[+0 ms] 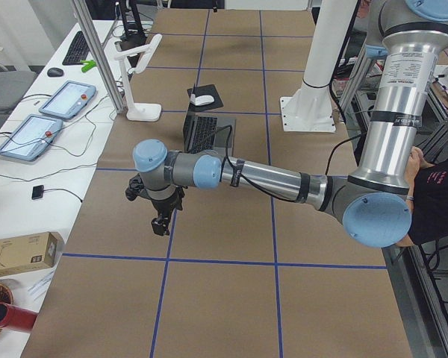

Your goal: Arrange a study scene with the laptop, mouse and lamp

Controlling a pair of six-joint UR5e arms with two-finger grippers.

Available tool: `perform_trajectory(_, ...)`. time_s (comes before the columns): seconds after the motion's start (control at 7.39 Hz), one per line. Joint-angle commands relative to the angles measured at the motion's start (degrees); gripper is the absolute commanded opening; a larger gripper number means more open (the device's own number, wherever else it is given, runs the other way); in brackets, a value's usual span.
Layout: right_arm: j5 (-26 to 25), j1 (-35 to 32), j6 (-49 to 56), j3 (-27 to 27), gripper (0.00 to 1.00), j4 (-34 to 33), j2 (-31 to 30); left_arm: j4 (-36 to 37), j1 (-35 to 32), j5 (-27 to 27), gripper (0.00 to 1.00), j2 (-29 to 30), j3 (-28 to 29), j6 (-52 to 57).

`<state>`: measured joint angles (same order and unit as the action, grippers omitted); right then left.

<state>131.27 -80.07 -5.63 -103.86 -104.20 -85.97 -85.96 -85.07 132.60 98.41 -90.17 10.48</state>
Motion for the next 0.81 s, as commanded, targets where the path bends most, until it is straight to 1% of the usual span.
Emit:
perform_trajectory(0.0,0.21,-0.79,-0.43,5.05,1.0,11.73,-4.12,-3.69,-1.24,0.12,1.0,-1.89,3.24,0.51)
perform_trajectory(0.68,0.39,-1.23,0.0,4.81,1.0,12.01,-4.21,-4.75,-1.51,0.12,1.0,-3.83,3.16,0.33)
